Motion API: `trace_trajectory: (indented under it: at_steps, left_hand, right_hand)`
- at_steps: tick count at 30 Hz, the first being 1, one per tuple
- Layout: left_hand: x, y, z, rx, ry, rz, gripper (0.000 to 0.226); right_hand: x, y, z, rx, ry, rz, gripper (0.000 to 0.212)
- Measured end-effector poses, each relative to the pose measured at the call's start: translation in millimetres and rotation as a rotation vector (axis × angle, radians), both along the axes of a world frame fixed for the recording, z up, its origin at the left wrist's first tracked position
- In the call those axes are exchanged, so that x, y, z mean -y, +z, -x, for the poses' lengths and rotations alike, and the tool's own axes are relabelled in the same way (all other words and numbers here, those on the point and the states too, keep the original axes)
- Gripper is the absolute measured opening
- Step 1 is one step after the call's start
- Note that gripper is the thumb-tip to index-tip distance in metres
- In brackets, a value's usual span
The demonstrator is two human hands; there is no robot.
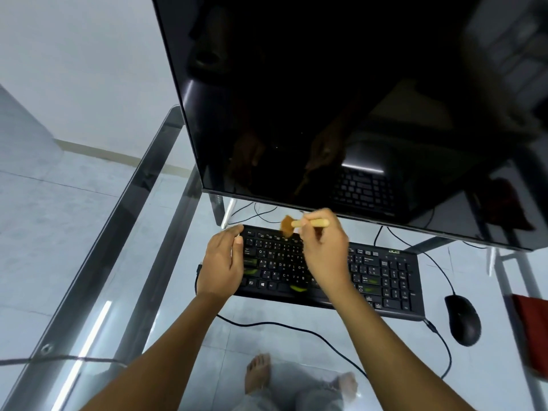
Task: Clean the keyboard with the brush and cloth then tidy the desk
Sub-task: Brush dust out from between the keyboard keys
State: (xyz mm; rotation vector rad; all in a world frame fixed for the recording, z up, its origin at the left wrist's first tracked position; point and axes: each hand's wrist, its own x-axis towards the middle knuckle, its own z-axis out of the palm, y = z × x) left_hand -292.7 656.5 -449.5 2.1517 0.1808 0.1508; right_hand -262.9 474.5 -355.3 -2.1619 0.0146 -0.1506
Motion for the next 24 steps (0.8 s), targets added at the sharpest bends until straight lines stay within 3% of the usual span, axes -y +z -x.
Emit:
trace_trajectory:
  at_steps: [3, 5, 7, 9, 11, 15, 18, 19, 22, 24]
  left_hand:
    - [-1, 1, 0, 0.011, -0.010, -0.030, 0.044]
    - [-1, 2, 0, 0.023, -0.019, -0.046, 0.045]
    - [1, 3, -1, 0.034, -0.031, -0.062, 0.048]
    - [1, 2, -1, 0.043, -0.035, -0.076, 0.051]
    - [-1, 1, -1, 0.043, -0.029, -0.074, 0.049]
    - [1, 1, -1, 0.022, -0.019, -0.044, 0.047]
    - [-1, 1, -2, 0.033, -0.015, -0.058, 0.049]
    - [-2, 0, -1, 0.032, -0.014, -0.061, 0.049]
    - [0, 0, -1, 0.028, -0.015, -0.049, 0.048]
    - [0, 0, -2, 0.033, -0.018, -0.055, 0.048]
  right_hand:
    - [14, -1, 14, -0.172, 0.167, -0.020, 0.014]
    - [25, -4, 20, -0.093, 0.093, 0.051, 0.013]
    - [34, -2, 21, -0.041, -0.030, -0.034, 0.012]
    - [29, 4, 25, -0.256, 0.067, -0.236, 0.008]
    - [26, 3, 29, -0.430, 0.167, -0.252, 0.007]
    - [33, 2, 31, -0.234, -0.136, -0.245, 0.010]
    - [25, 3, 44, -0.427, 0.179, -0.174, 0.011]
    - [25, 2, 47, -0.401, 0.195, -0.133, 0.011]
    - [34, 0, 47, -0.195, -0.089, -0.186, 0.013]
    - [27, 3, 47, -0.320, -0.003, -0.261, 0.011]
